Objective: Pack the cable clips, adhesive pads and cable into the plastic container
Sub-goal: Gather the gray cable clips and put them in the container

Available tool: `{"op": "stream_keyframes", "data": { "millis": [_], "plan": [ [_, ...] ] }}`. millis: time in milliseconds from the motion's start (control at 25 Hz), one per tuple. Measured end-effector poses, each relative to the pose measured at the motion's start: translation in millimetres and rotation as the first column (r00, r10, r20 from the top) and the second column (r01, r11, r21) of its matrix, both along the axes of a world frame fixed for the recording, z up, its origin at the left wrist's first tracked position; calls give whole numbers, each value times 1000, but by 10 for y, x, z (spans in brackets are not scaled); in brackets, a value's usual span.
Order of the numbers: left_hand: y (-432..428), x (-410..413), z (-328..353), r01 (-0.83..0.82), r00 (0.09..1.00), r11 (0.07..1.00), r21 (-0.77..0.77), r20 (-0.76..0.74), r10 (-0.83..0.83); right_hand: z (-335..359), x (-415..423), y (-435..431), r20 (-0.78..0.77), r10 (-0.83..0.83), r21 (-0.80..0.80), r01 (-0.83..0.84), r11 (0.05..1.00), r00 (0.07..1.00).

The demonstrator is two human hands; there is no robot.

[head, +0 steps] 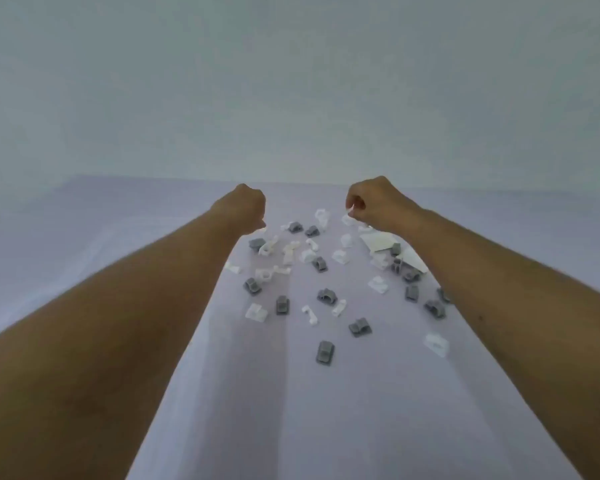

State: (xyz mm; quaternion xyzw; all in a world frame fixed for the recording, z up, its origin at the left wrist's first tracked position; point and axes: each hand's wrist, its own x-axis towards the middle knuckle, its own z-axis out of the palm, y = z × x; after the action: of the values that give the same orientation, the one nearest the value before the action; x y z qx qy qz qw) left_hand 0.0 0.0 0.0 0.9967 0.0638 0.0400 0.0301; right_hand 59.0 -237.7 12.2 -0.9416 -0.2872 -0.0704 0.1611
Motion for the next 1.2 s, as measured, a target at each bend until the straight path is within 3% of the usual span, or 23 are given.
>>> {"op": "stream_keyframes", "data": {
  "millis": [80,240,560,640,680,720,760,800,840,880,920,960,1000,1040,1080,1120,1160,1200],
  "plan": [
    [79,131,-160,-34,999,999,-20,-38,33,-194,158,167,-10,30,38,-29,999,1000],
    [225,278,-416,-38,990,999,-24,-134,35,-559,361,514,-16,83,-31,-83,996,996],
    [391,278,-526,5,995,997,-71,-101,-12,-867,420,740,81,87,-105,-78,991,993],
    [381,271,-476,-49,994,975,-217,-106,26,-886,426,741,51,81,-85,-76,993,995],
    [370,278,-447,-106,993,907,-408,-94,74,-875,422,726,27,68,-28,-67,997,997],
    [347,285,-412,-159,987,748,-644,-88,134,-843,415,702,-12,34,77,-33,996,999],
    [312,299,-367,-176,978,502,-847,-94,184,-796,406,661,-91,-18,254,40,966,996],
    [271,306,-314,-170,969,234,-957,-119,217,-736,387,600,-240,-54,471,165,867,969],
    [220,321,-273,-168,959,5,-986,-162,234,-680,348,528,-427,-4,657,313,686,904],
    [172,345,-249,-175,948,-164,-971,-211,237,-647,298,447,-574,130,749,454,482,809],
    [132,386,-249,-184,939,-252,-950,-246,241,-642,245,369,-647,283,760,569,316,708],
    [79,424,-253,-213,932,-261,-941,-276,234,-654,200,291,-672,406,726,658,198,619],
    [26,470,-272,-252,932,-161,-954,-284,224,-677,175,227,-668,498,681,724,109,553],
    [-25,520,-305,-283,940,77,-956,-260,221,-693,141,185,-654,557,643,764,55,511],
    [-66,584,-358,-285,955,436,-853,-212,209,-695,100,160,-658,578,616,786,44,483],
    [-116,630,-407,-224,975,747,-626,-143,173,-682,59,164,-680,555,615,785,77,479],
    [-170,676,-454,-125,992,919,-375,-54,113,-663,11,183,-725,461,642,744,185,512],
    [-229,707,-485,-67,997,971,-229,6,70,-654,-38,206,-752,286,657,651,379,593]
  ]
}}
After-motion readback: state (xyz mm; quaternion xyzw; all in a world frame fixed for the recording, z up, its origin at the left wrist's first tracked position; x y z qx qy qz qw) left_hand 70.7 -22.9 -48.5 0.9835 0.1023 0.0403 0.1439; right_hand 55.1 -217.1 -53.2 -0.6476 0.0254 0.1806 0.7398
